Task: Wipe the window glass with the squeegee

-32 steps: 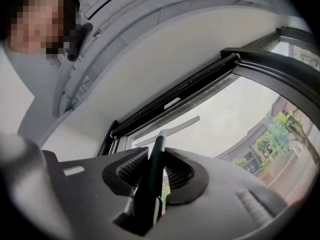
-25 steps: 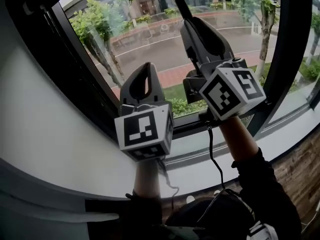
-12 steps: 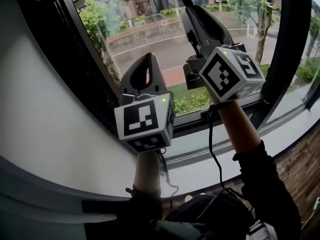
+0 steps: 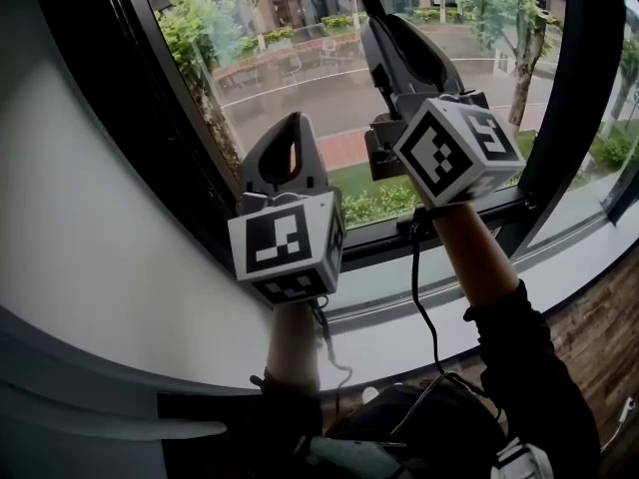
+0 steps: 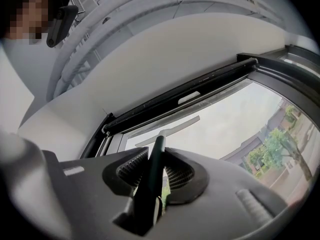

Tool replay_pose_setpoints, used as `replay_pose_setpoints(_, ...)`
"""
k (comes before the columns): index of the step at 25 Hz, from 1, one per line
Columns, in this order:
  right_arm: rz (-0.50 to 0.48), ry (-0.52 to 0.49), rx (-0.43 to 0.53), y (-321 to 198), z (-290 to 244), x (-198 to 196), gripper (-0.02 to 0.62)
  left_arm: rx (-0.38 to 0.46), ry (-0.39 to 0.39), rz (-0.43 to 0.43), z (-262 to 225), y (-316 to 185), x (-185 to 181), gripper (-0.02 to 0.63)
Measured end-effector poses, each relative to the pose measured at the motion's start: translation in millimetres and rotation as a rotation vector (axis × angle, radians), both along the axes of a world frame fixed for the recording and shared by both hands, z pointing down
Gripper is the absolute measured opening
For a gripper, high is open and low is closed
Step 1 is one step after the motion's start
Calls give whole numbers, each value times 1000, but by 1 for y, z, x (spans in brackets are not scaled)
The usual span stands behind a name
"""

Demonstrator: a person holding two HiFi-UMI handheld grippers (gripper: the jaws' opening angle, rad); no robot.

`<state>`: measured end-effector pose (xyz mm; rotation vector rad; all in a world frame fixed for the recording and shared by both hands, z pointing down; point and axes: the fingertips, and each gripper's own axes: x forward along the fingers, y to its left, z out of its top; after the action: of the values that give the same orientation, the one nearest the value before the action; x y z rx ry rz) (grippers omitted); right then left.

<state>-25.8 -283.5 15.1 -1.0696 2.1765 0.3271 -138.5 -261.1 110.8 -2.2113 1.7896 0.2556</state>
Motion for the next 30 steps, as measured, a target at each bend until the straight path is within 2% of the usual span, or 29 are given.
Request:
replay_pose_setpoints(8,6,6,-16,4,19,3,98,-18,-11,-1,11,2,-1,2)
replay_pose_setpoints(14,13,12,-33,6,37,3,98,-32,35,-28,17,7,-6,2)
replay_pose_setpoints(30,9,25,-88,9,83,5,98,-67,16,7,55,-3,-1,2)
